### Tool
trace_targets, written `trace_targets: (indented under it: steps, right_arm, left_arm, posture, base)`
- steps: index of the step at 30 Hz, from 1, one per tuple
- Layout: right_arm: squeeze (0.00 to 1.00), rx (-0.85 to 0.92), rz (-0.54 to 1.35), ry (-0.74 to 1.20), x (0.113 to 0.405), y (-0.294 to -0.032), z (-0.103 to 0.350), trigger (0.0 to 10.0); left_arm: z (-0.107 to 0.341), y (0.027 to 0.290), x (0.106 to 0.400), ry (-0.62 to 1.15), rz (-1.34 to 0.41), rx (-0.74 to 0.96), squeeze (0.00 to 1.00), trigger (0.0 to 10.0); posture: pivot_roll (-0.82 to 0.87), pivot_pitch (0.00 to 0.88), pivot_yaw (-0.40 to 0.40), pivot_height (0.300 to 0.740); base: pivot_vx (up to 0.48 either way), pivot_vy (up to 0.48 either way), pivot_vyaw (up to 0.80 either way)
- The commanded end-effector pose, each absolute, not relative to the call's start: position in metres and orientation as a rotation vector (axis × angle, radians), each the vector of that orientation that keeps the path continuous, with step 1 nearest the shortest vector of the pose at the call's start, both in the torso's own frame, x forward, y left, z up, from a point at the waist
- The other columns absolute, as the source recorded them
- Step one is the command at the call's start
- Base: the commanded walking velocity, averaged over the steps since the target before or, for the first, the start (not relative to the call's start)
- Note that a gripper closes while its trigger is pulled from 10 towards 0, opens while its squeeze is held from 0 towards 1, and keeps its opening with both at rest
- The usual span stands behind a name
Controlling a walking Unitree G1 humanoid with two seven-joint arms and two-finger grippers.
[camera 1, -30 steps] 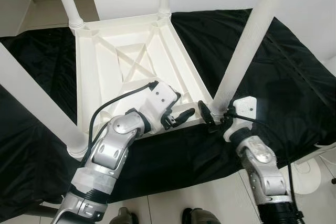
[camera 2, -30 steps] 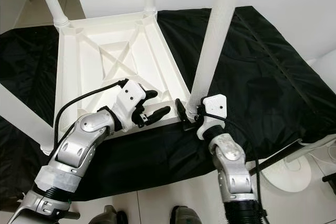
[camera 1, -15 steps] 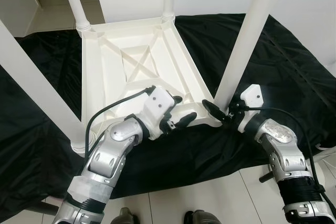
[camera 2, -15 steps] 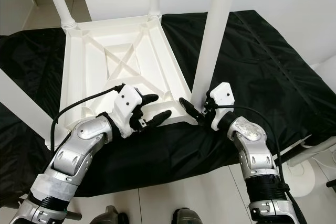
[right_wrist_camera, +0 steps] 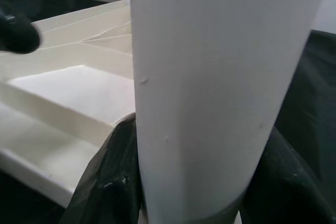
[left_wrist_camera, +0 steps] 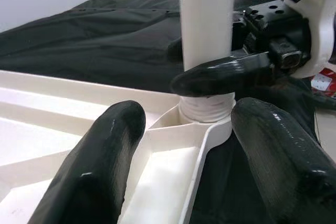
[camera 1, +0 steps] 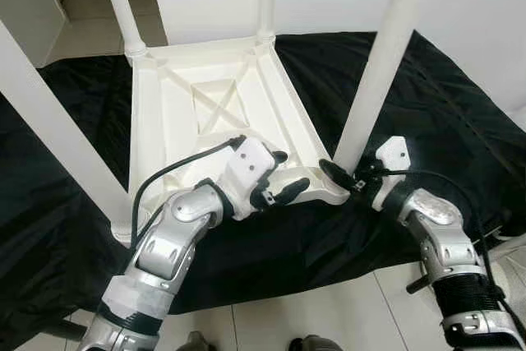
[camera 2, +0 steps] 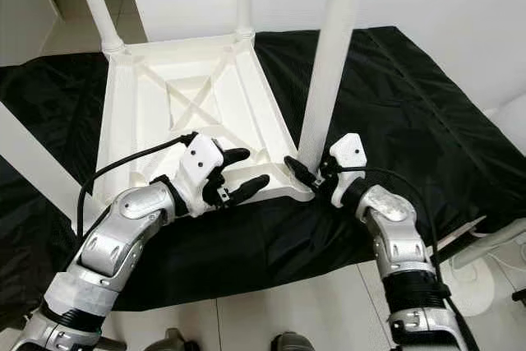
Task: Building children table
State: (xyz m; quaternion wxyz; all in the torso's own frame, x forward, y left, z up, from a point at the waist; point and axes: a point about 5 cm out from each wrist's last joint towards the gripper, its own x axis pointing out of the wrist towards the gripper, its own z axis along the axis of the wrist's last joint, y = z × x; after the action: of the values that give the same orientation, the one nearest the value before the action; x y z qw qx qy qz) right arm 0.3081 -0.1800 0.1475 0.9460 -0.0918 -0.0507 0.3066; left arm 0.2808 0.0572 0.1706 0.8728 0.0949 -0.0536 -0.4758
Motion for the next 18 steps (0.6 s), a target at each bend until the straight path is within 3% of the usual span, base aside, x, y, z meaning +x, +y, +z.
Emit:
trace_targets:
  steps: [1,18]
  right_arm:
    - [0.0,-0.196,0.586,-0.094,0.309,-0.179,0.147,10.0]
    - [0.0,-0.002,0.116,-0.063,0.282,-0.127,0.135,10.0]
  left_arm:
    - [0.168,0.058,0.282,-0.105,-1.0,0.222,0.0,10.0]
    - [0.165,0.062,0.288,-0.092,-0.952,0.228,0.0,10.0]
  posture:
    - [-0.11,0.0,0.024,0.74]
    - [-0.11,0.0,0.015,0.74]
  base:
    - [0.0,0.0,0.0]
    - [0.0,0.0,0.0]
